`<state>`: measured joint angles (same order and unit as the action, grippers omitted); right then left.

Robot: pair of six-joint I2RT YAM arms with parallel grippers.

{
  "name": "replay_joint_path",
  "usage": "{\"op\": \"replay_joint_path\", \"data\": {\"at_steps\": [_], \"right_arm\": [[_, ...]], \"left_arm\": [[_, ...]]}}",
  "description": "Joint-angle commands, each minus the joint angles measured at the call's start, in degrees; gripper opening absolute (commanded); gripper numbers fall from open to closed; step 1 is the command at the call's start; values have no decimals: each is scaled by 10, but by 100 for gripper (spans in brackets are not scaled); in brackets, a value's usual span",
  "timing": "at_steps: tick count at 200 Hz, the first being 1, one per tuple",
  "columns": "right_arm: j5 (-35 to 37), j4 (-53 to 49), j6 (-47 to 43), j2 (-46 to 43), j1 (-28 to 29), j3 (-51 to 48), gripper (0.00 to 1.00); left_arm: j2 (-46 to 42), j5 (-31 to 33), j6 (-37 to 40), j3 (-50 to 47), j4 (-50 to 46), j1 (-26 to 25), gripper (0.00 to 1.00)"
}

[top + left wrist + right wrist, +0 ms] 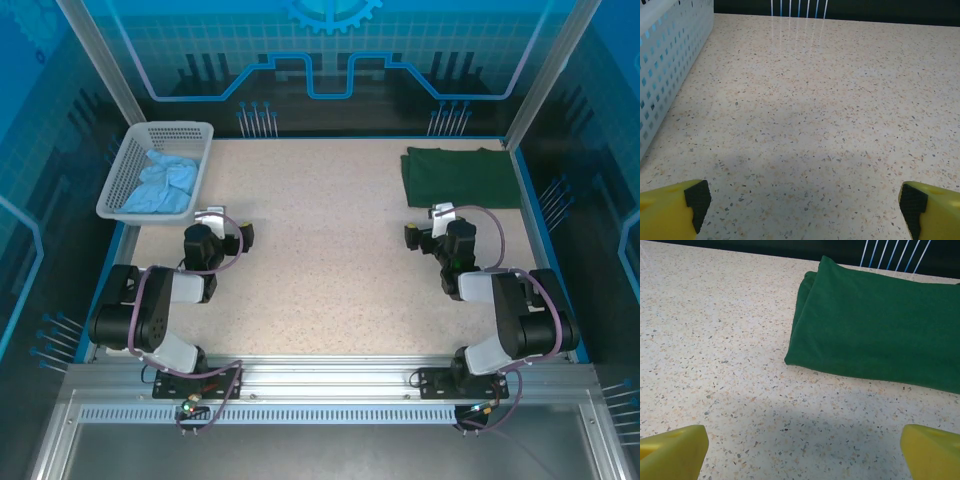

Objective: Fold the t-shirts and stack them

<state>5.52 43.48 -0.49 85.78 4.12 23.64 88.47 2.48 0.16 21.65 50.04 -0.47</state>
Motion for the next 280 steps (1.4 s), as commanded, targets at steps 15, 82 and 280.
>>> {"op": "replay_joint_path", "data": {"at_steps": [15, 82, 280], "right_arm": [[-3, 1, -6, 3, 4, 9, 100], [-3, 0, -6, 3, 4, 9, 100], [12, -273, -15, -240, 64, 80, 100]], "left_arm": [[2, -15, 8, 3, 19, 5, 99], [2, -15, 8, 3, 20, 5, 99], [-258, 88, -74, 47, -150, -24, 99]]}}
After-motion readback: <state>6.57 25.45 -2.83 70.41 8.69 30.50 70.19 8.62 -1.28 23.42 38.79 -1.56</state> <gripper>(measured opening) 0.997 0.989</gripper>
